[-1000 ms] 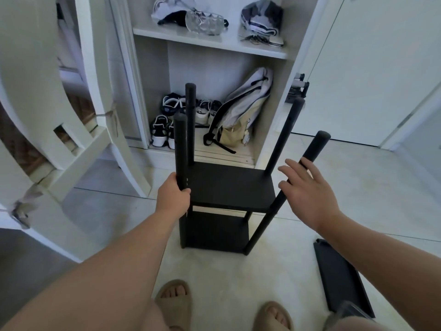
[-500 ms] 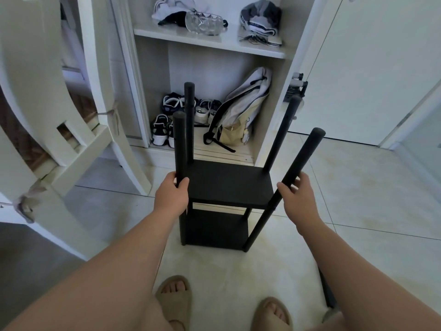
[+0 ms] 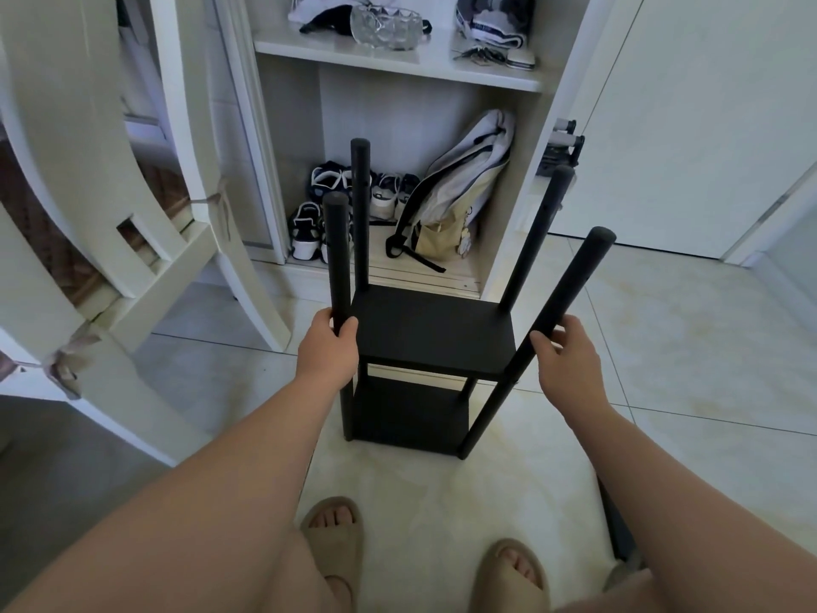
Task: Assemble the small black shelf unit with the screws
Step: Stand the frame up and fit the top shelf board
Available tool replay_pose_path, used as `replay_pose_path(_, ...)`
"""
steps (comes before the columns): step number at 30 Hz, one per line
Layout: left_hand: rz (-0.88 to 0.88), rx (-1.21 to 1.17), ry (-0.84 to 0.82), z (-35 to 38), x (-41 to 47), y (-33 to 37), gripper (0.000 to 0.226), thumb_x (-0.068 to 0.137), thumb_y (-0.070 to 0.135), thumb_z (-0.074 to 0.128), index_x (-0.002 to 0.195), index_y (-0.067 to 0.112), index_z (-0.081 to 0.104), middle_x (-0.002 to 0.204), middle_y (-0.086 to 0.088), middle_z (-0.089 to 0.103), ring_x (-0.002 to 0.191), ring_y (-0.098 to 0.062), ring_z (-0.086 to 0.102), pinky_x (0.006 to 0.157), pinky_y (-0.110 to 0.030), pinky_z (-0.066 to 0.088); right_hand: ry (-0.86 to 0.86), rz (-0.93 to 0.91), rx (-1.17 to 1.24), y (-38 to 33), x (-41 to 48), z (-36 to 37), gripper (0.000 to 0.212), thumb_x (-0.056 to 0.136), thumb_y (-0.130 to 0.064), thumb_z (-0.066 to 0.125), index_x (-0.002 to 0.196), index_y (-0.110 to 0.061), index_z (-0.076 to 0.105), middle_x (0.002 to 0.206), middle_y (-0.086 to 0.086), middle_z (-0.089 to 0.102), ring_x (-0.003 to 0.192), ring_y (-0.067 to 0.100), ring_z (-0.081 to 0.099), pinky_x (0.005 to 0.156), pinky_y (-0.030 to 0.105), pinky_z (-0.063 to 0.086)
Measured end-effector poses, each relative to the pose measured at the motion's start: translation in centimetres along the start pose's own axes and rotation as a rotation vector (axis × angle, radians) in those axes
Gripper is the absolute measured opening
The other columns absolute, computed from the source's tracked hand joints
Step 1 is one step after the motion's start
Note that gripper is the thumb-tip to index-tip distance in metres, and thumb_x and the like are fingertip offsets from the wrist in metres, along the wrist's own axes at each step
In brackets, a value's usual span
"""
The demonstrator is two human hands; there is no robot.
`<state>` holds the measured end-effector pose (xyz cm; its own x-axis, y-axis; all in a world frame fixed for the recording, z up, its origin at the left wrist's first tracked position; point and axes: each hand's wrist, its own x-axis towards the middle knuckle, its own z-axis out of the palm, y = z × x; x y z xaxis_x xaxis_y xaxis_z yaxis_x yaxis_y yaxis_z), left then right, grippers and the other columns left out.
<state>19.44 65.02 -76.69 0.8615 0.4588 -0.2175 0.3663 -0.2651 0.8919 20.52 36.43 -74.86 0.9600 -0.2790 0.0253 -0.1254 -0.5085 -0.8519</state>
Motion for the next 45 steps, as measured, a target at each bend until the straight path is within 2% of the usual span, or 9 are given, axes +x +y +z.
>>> replay_pose_path(3,-0.244,0.068,-0.024,0.8,-1.2,0.7,0.064,0.098,0.035,0.061,0.148,0.01,0.03,0.141,-0.015,0.05,0.122,-0.034,0.055,0.088,-0.038,0.046,-0.045,0.035,0.008,0.3,-0.8,-1.2,0.043,0.102,-0.031,0.059,0.142,-0.025,0.046,0.135,-0.001,0.06,0.119,0.02,0.059,0.093,0.04,0.053)
replay_pose_path(5,-0.299,0.263,-0.195,1.6,-2.7,1.0,0.064,0.096,0.035,0.063,0.145,0.006,0.034,0.14,-0.016,0.05,0.123,-0.034,0.053,0.086,-0.036,0.046,-0.079,0.043,-0.047,1.1,-1.4,-2.5,0.049,0.101,-0.035,0.059,0.147,-0.027,0.042,0.143,0.0,0.055,0.128,0.023,0.054,0.103,0.047,0.05)
replay_pose_path(9,-0.179,0.702,-0.682,3.9,-5.9,1.5,0.062,0.098,0.052,0.052,0.147,0.015,0.043,0.138,-0.012,0.054,0.119,-0.03,0.057,0.091,-0.039,0.05,-0.198,0.06,-0.258,4.2,-2.7,-6.4,0.056,0.101,-0.037,0.059,0.152,-0.026,0.038,0.15,0.002,0.051,0.135,0.026,0.049,0.107,0.041,0.043)
replay_pose_path(13,-0.017,0.821,-0.897,7.9,-8.4,2.6,0.058,0.097,0.059,0.05,0.141,0.023,0.052,0.131,-0.003,0.058,0.112,-0.023,0.058,0.093,-0.041,0.051,-0.267,0.152,-0.431,8.5,-4.0,-11.2,0.061,0.101,-0.035,0.059,0.155,-0.025,0.034,0.153,0.005,0.048,0.136,0.028,0.048,0.109,0.04,0.039)
replay_pose_path(18,0.218,0.856,-0.997,14.8,-10.9,2.7,0.045,0.096,0.05,0.057,0.126,0.017,0.063,0.126,0.0,0.063,0.112,-0.02,0.058,0.101,-0.036,0.046,-0.278,0.255,-0.545,14.7,-4.2,-16.4,0.06,0.101,-0.032,0.06,0.155,-0.02,0.037,0.151,0.009,0.05,0.136,0.031,0.047,0.108,0.037,0.037)
replay_pose_path(26,0.232,0.78,-1.083,26.3,-13.6,-0.2,0.039,0.097,0.041,0.058,0.128,0.017,0.061,0.128,-0.001,0.063,0.115,-0.02,0.059,0.098,-0.03,0.045,-0.357,0.378,-0.737,25.1,-1.0,-20.6,0.054,0.104,-0.032,0.051,0.154,-0.018,0.036,0.15,0.01,0.049,0.133,0.034,0.048,0.109,0.047,0.041)
replay_pose_path(37,0.082,0.754,-1.107,40.8,-13.7,-6.5,0.039,0.097,0.04,0.059,0.131,0.019,0.059,0.129,0.0,0.062,0.114,-0.018,0.059,0.098,-0.03,0.046,-0.453,0.524,-0.634,39.5,4.0,-19.2,0.059,0.103,-0.032,0.054,0.156,-0.018,0.032,0.151,0.009,0.048,0.134,0.034,0.048,0.109,0.045,0.042)
replay_pose_path(41,-0.135,0.6,-1.084,45.5,-14.4,-10.0,0.052,0.096,0.039,0.063,0.14,0.015,0.051,0.137,-0.006,0.057,0.119,-0.021,0.058,0.101,-0.031,0.045,-0.434,0.602,-0.597,43.8,5.2,-18.6,0.062,0.102,-0.032,0.056,0.156,-0.015,0.031,0.147,0.015,0.048,0.131,0.037,0.05,0.107,0.047,0.044)
replay_pose_path(45,-0.334,0.453,-1.054,49.6,-15.1,-13.1,0.061,0.096,0.041,0.062,0.149,0.017,0.044,0.147,-0.006,0.049,0.132,-0.025,0.05,0.112,-0.043,0.041,-0.391,0.702,-0.497,47.9,6.4,-17.8,0.071,0.103,-0.033,0.057,0.159,-0.01,0.021,0.157,0.017,0.038,0.14,0.038,0.042,0.11,0.044,0.038)
